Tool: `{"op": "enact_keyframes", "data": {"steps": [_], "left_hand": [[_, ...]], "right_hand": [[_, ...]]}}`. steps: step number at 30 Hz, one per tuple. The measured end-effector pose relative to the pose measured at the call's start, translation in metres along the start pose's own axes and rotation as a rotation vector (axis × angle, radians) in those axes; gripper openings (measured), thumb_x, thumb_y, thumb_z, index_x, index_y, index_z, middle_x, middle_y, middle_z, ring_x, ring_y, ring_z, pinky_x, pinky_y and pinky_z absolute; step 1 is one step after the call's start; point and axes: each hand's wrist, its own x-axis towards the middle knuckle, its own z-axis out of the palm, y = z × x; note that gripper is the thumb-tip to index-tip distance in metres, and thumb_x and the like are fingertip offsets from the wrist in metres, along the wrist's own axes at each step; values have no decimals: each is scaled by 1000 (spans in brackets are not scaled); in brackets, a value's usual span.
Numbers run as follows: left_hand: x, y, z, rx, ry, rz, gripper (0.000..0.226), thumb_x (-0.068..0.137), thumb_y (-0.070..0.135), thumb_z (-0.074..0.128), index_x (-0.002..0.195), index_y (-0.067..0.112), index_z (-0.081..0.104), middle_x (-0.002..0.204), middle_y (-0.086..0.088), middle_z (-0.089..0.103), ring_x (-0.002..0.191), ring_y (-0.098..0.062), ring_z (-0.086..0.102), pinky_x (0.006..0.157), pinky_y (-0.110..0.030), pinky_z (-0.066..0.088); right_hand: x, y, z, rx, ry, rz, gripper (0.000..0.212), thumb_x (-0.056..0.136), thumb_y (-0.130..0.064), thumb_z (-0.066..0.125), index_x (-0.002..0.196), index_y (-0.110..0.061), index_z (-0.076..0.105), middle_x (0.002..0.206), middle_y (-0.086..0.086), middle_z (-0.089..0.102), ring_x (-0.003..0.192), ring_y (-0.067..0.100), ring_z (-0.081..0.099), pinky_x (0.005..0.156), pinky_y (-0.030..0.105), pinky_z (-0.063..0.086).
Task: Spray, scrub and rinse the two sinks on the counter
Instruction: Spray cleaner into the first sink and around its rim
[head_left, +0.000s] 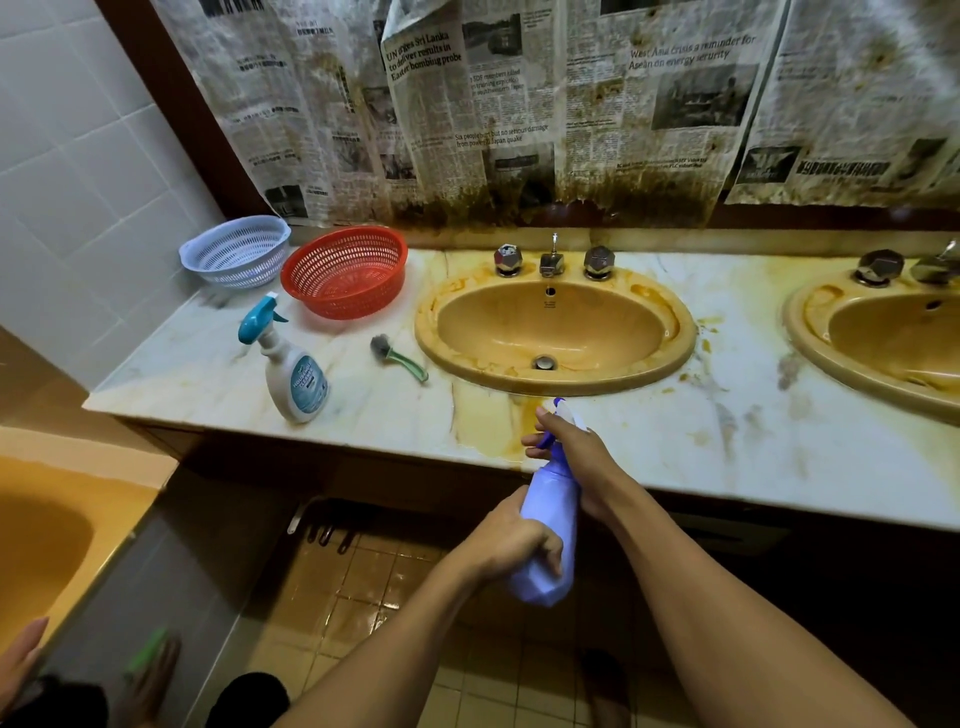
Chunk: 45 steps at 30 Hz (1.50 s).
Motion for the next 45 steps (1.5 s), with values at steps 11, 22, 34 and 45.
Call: {"op": "enact_keyframes", "data": {"steps": [11,22,34,45], "left_hand": [[16,19,30,16,-50,31,59,48,19,77,106,18,71,101,-3,75,86,-16,65,81,-38,59],[26,30,37,50,-86,43,61,42,24,75,102,22,69,98,0,72,89,-19,64,80,-39,58],[37,53,60,73,-164,24,48,45,19,74,92,16,68,86,1,68,81,-17,59,73,-34,53],[39,58,64,66,-164,24,45,55,10,74,99,8,73,86,2,70,81,-14,60,71,-27,54]], "right_hand": [[-1,-11,-31,-32,108,63,22,89,-26,60,82,-5,59,70,19,67,71,32,63,75,43,52],[5,-9,-53,37,86,-3,29,97,-37,67,99,-9,64,85,15,71,81,25,66,82,37,52],[2,-25,-82,81,156,22,17,100,-17,59,88,-4,58,85,19,60,68,26,60,64,30,52],[1,-28,-82,0,244,79,10,86,-17,57,77,-14,55,55,5,53,57,24,51,62,32,43]]}}
